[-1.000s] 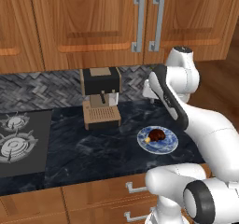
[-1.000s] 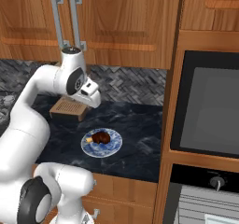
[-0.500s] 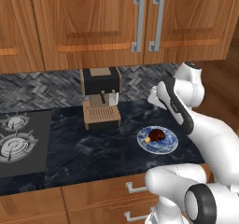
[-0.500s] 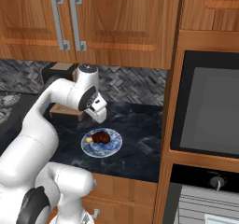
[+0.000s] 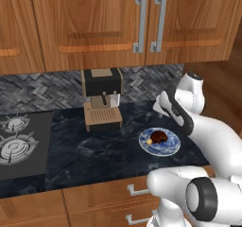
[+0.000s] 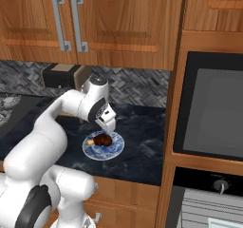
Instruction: Place the steak on the rack of the oven.
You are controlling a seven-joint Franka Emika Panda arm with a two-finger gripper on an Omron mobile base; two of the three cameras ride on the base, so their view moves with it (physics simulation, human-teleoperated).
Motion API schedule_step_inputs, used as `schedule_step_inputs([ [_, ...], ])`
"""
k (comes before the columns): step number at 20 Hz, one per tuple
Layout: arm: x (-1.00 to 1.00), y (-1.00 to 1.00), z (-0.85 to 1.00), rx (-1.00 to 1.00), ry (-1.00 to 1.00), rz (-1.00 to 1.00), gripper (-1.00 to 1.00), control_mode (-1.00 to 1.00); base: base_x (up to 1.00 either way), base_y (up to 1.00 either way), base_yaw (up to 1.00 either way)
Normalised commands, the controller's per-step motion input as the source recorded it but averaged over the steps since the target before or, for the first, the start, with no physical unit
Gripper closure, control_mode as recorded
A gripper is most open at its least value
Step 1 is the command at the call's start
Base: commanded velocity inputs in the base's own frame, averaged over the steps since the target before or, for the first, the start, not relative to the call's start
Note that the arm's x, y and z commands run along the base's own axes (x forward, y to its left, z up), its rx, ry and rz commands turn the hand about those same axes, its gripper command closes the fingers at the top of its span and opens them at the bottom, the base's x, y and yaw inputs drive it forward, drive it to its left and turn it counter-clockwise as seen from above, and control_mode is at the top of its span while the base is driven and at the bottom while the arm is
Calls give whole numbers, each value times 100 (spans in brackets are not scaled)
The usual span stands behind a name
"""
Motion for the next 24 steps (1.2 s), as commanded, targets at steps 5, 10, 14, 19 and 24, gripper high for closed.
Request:
schedule_step_inputs([
  [5, 28, 0, -46, 0, 18, -4, -100, -100, 0, 0, 0],
  [10, 23, 1, -37, 0, 5, -2, -100, -100, 0, 0, 0],
  [14, 25, 8, -38, 1, 0, -1, -100, -100, 0, 0, 0],
  [19, 16, 27, -33, 0, 1, -4, -100, -100, 0, 0, 0],
  [24, 9, 10, -42, 0, 7, -5, -100, -100, 0, 0, 0],
])
